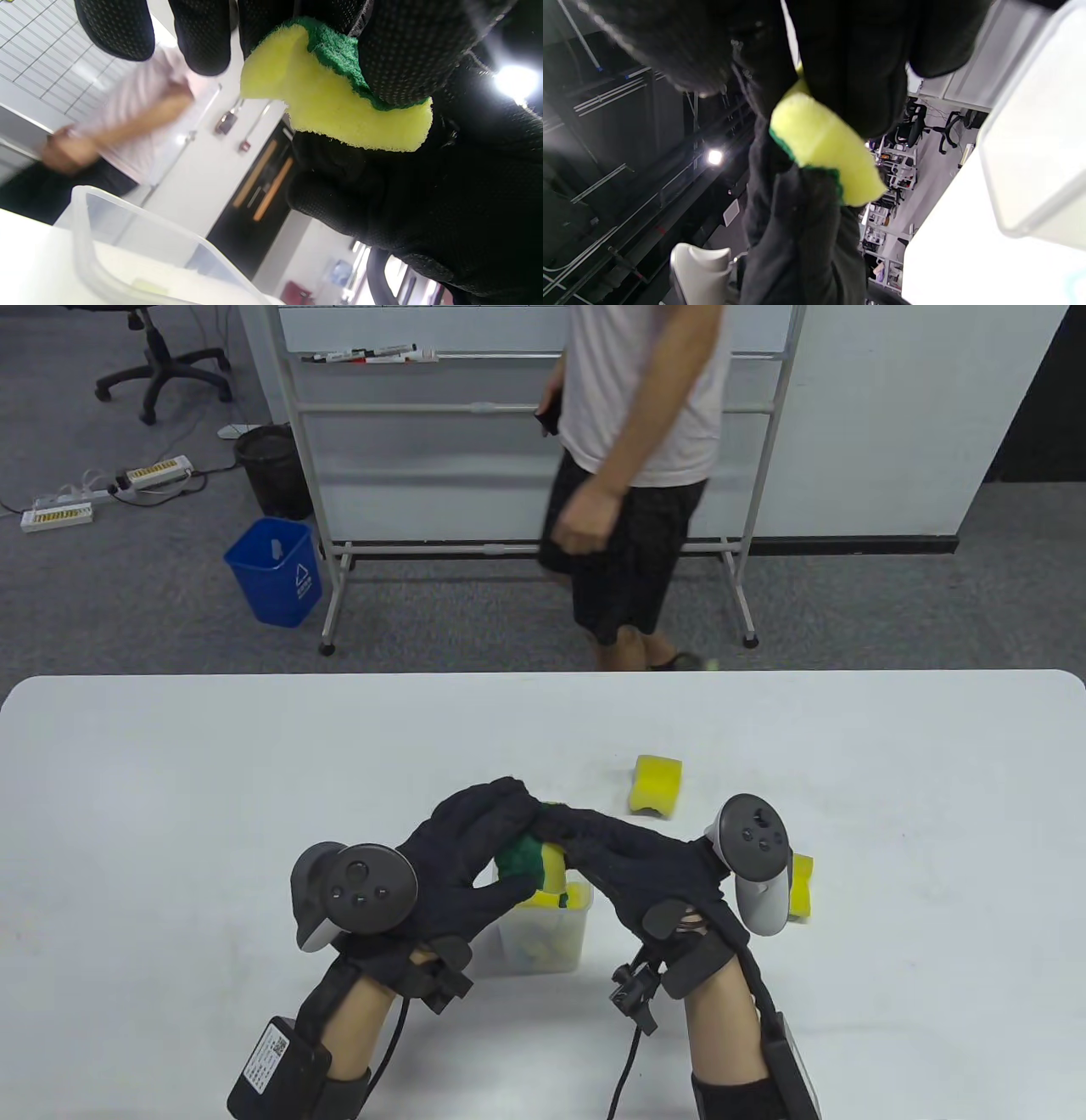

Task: Squeeze sponges into plastic airtight container

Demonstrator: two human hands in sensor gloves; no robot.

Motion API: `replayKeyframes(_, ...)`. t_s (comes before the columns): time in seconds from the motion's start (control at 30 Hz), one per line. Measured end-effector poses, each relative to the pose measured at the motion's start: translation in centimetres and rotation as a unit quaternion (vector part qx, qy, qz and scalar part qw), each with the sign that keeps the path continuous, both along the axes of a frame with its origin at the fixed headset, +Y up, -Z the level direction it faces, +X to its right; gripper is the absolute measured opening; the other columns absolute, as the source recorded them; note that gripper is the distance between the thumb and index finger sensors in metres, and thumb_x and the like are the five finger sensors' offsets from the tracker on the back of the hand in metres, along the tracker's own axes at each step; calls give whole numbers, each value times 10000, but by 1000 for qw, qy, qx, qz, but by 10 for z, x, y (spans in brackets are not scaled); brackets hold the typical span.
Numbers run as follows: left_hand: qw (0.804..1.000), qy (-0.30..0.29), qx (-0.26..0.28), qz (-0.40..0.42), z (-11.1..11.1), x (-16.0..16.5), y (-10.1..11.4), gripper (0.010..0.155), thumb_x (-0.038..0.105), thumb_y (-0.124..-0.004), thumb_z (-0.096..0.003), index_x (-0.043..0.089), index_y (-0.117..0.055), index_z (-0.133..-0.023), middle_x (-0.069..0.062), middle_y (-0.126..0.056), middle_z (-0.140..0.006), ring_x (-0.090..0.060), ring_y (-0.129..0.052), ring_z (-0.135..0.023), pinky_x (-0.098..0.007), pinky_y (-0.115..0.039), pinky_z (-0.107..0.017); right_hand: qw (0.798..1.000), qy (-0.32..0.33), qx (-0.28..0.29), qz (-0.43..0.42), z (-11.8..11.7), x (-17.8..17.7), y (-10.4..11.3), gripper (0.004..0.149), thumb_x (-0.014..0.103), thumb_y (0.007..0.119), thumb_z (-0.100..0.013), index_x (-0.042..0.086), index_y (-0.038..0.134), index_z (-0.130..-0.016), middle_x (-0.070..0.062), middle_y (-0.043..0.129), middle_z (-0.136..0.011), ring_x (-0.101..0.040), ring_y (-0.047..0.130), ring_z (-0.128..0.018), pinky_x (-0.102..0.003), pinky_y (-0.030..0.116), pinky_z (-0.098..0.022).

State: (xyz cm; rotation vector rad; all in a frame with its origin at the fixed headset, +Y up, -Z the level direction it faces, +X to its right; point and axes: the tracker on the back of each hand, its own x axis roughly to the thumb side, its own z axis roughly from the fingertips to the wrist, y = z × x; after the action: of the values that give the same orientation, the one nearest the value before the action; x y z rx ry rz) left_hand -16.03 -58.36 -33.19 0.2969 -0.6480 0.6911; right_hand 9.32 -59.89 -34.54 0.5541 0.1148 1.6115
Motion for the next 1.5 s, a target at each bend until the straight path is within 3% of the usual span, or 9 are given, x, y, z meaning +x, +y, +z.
replayKeyframes(0.3,998,23,6,50,-7,-4,-9,634,489,-842,-434,180,-719,-974,-72,-955,-852,-297,-977,-753,-546,-793,-632,1000,12,5,18,0,-10,-2,681,486,807,-489,172,675,-1079,-251,856,-950,-399,937,-817,-609,641,-686)
replayKeyframes(0.5,998,44,13,46,-3,0,-5,577,467,-838,-433,168,-781,-922,-55,-1024,-741,-258,-1039,-640,-503,-849,-577,978,-142,97,117,12,-8,11,634,486,833,-465,194,764,-1024,-124,993,-805,-315,1021,-660,-574,702,-650)
replayKeyframes(0.6,997,47,5,58,-5,-5,-5,559,453,-837,-434,158,-799,-907,-55,-1038,-712,-254,-1050,-612,-497,-859,-561,959,-205,128,148,16,-8,13,674,516,856,-444,219,747,-1039,-80,955,-850,-315,986,-718,-582,688,-660)
replayKeyframes(0.77,998,29,-1,58,-5,-5,-3,539,435,-830,-438,167,-806,-905,-52,-1047,-699,-247,-1055,-601,-493,-863,-557,968,-145,125,165,13,-13,9,790,564,865,-437,278,593,-1121,-136,626,-1153,-421,744,-994,-643,578,-714)
replayKeyframes(0.87,999,21,1,49,-4,-2,-3,538,434,-834,-432,175,-815,-904,-43,-1059,-687,-240,-1065,-591,-483,-872,-554,972,-104,131,163,11,-18,8,749,485,864,-460,279,579,-1121,-135,620,-1163,-420,744,-1007,-650,573,-718)
replayKeyframes(0.97,998,28,3,48,-4,-1,-4,530,442,-852,-421,191,-837,-889,-30,-1082,-661,-226,-1083,-566,-469,-888,-540,973,-107,140,147,13,-21,10,655,396,870,-465,245,681,-1075,-121,758,-1077,-380,849,-922,-629,619,-699)
replayKeyframes(1.27,996,83,12,31,-3,1,-6,537,463,-888,-402,189,-854,-863,-26,-1107,-613,-219,-1109,-516,-458,-911,-507,909,-265,216,238,28,-32,16,537,337,901,-424,208,847,-942,-72,945,-816,-267,1000,-655,-558,716,-647)
replayKeyframes(1.5,997,75,-21,5,-7,2,-12,578,480,-851,-434,190,-787,-931,-46,-1054,-731,-257,-1060,-624,-492,-859,-565,881,-302,256,257,32,-40,14,498,342,920,-398,207,886,-876,-61,982,-733,-237,1025,-566,-539,745,-629)
